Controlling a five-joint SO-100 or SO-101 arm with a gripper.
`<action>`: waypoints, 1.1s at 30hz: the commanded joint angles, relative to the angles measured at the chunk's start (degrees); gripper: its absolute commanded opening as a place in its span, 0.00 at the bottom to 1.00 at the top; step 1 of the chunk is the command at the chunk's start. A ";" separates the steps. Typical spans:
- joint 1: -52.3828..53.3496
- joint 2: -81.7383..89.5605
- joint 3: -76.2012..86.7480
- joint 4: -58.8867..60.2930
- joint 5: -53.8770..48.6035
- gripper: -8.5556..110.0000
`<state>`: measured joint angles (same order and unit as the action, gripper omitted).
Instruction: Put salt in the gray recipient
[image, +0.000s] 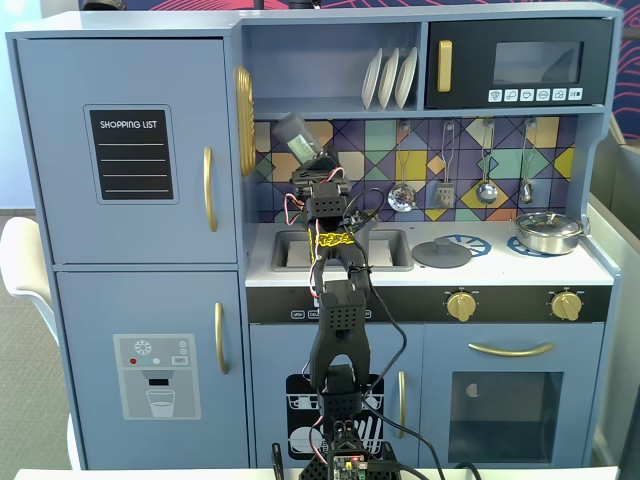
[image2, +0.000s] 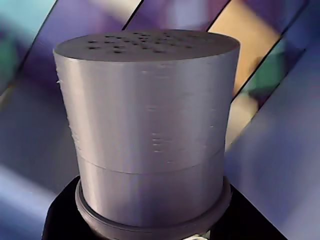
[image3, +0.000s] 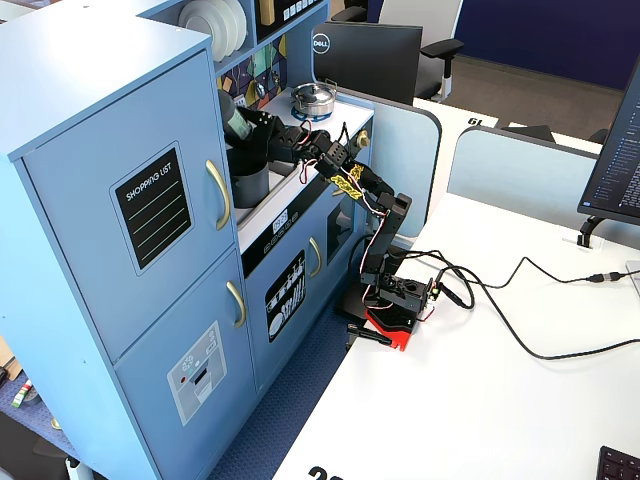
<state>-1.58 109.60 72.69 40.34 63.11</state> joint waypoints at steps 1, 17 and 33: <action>2.72 1.85 -1.14 3.25 2.11 0.07; -3.25 -1.76 -8.88 -7.03 0.09 0.07; -1.14 1.49 3.69 -8.17 -2.46 0.07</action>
<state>-0.53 110.48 83.85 33.93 61.61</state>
